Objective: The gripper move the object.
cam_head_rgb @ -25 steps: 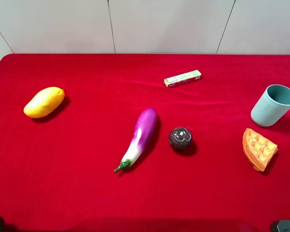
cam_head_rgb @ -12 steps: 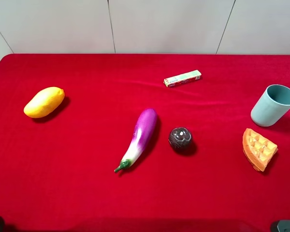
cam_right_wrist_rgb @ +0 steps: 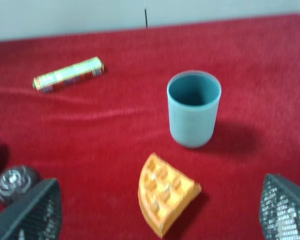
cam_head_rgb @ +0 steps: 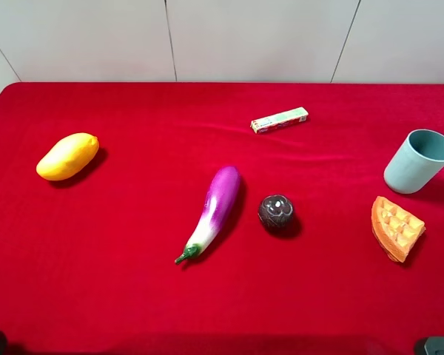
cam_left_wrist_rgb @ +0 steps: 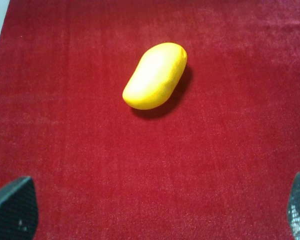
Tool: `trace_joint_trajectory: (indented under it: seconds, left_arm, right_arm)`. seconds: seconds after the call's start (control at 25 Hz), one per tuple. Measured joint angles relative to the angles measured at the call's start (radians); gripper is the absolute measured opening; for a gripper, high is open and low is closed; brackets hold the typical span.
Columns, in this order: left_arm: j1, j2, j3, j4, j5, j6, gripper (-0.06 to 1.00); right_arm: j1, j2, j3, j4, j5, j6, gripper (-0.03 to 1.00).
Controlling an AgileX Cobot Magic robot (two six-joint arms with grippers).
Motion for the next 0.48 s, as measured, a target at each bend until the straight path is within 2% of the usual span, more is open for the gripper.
trace_joint_trajectory:
  seconds: [0.2, 0.48]
  left_arm:
    - [0.000, 0.000, 0.000, 0.000, 0.000, 0.000, 0.99]
    - [0.000, 0.000, 0.000, 0.000, 0.000, 0.000, 0.99]
  right_arm:
    - [0.000, 0.000, 0.070, -0.001, 0.000, 0.006, 0.60]
    - [0.000, 0.000, 0.128, -0.003, -0.011, 0.091, 0.60]
